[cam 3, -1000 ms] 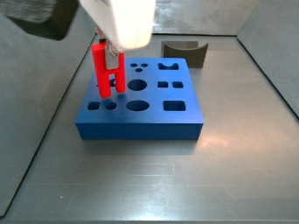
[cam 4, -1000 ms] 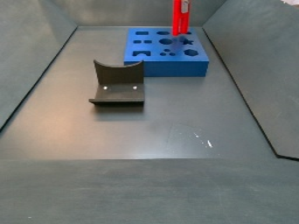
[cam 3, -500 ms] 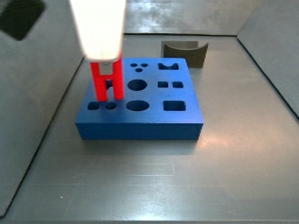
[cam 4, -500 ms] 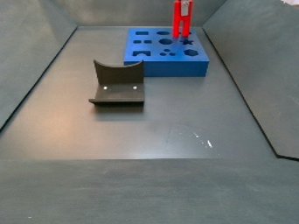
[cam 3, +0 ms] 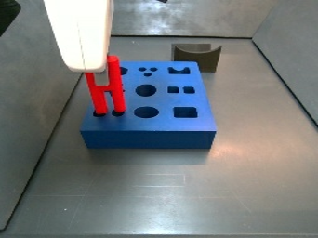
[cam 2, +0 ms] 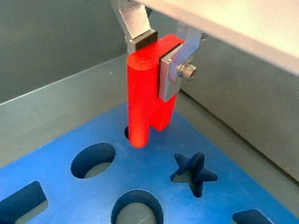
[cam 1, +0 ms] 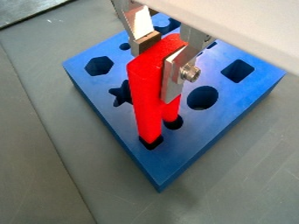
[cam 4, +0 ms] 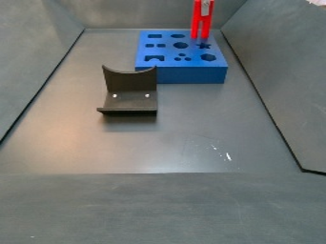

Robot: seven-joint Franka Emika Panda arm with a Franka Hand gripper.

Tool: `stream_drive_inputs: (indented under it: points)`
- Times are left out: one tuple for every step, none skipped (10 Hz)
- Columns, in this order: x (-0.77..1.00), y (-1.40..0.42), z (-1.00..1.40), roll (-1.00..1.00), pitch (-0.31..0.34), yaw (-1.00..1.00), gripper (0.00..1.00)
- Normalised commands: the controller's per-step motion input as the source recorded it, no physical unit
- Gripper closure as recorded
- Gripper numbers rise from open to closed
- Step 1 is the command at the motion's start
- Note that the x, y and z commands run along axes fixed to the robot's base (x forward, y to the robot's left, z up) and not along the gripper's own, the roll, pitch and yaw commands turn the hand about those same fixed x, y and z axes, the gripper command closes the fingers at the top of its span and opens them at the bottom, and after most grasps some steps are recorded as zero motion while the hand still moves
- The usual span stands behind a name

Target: Insert the square-circle object.

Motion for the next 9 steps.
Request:
stream_drive_inputs:
  points:
    - [-0.01, -0.08, -0.47, -0.11, 0.000, -0.87, 1.00]
    - [-0.07, -0.12, -0.38, -0.21, -0.063, -0.77, 1.00]
    - [-0.03, -0.09, -0.47, -0.25, 0.000, -0.55, 1.00]
    - [-0.13, -0.07, -0.59, -0.19, 0.000, -0.25, 1.00]
    - [0.00, 0.00, -0.82, -0.13, 0.000, 0.00, 1.00]
    - [0.10, 0.05, -0.99, -0.03, 0.000, 0.03, 1.00]
    - [0.04, 0.11, -1.00, 0.00, 0.000, 0.44, 1.00]
    - [0.00, 0.03, -0.99, 0.00, 0.000, 0.52, 1.00]
    - [0.03, 0.01, -1.00, 0.00, 0.000, 0.50, 1.00]
